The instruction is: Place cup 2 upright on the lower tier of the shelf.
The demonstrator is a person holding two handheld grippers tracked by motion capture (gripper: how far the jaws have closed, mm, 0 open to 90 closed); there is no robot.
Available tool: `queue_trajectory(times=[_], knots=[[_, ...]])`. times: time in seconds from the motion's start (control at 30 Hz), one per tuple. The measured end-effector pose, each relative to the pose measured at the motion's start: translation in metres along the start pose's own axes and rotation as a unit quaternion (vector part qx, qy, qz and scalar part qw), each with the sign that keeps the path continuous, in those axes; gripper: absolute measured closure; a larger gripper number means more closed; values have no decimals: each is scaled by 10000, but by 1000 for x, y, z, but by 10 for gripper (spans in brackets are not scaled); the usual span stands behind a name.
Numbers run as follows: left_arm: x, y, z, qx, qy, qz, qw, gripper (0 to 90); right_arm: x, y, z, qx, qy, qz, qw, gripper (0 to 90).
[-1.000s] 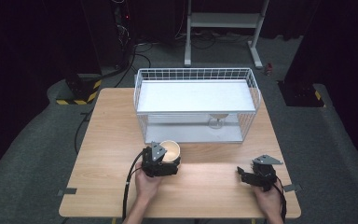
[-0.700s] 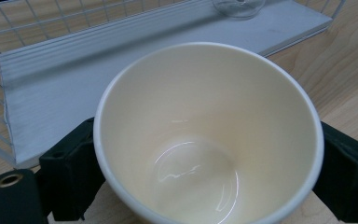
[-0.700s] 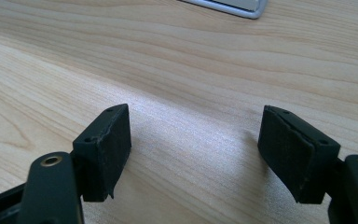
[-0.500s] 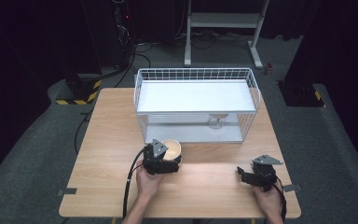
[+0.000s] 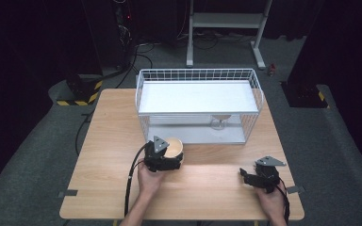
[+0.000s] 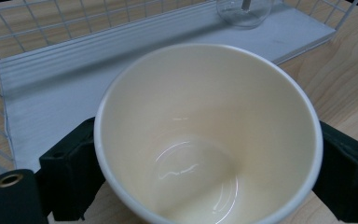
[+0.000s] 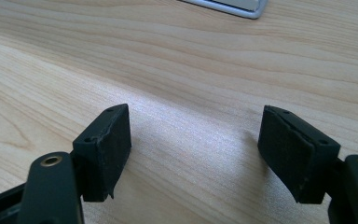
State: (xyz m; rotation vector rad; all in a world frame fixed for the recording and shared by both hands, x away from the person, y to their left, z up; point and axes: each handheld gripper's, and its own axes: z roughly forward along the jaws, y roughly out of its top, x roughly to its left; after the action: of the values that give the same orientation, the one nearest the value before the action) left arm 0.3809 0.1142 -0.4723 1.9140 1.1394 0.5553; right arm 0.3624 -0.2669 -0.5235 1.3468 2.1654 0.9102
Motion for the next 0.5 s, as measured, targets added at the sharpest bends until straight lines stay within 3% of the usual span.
queue_trajectory(times=[0.2, 0.5], knots=[[3, 8, 2, -16, 22, -46, 10000, 98, 0, 0, 0, 0, 0, 0, 10000, 256], [6, 21, 9, 21, 110, 60, 9999, 99, 0, 0, 0, -2, -1, -2, 10000, 256]])
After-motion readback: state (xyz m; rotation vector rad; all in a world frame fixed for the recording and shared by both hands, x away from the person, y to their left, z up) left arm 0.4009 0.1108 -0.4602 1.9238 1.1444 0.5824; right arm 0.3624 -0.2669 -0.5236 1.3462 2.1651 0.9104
